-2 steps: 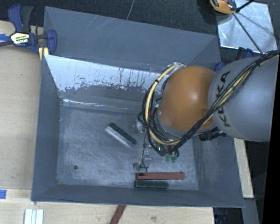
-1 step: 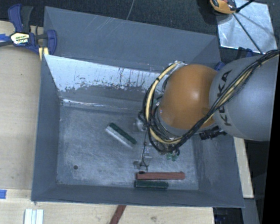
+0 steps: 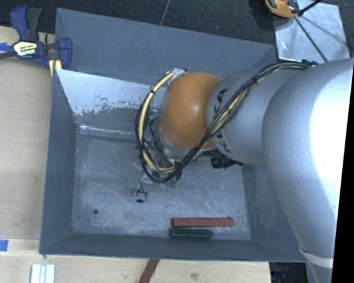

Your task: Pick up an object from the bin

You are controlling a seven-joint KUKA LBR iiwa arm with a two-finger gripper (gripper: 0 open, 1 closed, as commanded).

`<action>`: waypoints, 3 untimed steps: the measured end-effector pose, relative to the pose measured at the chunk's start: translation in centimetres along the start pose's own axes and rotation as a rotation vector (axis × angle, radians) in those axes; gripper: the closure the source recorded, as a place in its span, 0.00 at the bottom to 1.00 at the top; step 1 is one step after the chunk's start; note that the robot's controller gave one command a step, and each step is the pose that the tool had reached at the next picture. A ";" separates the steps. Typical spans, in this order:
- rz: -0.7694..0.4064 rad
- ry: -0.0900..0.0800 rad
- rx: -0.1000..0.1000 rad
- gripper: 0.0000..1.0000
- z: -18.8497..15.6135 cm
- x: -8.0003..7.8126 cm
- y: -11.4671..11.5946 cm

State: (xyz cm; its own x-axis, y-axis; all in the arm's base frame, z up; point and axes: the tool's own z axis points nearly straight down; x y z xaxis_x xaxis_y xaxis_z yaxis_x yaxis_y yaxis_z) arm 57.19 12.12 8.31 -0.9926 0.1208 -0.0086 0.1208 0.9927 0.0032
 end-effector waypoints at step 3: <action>0.069 0.007 0.004 0.00 -0.2 -2.3 -2.2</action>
Offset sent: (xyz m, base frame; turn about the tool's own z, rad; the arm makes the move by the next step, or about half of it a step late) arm 0.0191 -0.0313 0.0169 0.1382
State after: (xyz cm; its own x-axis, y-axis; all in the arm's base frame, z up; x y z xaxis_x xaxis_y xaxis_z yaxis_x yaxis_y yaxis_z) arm 59.19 9.65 8.54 -0.9820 0.1891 -0.0014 0.1891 0.9820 -0.0001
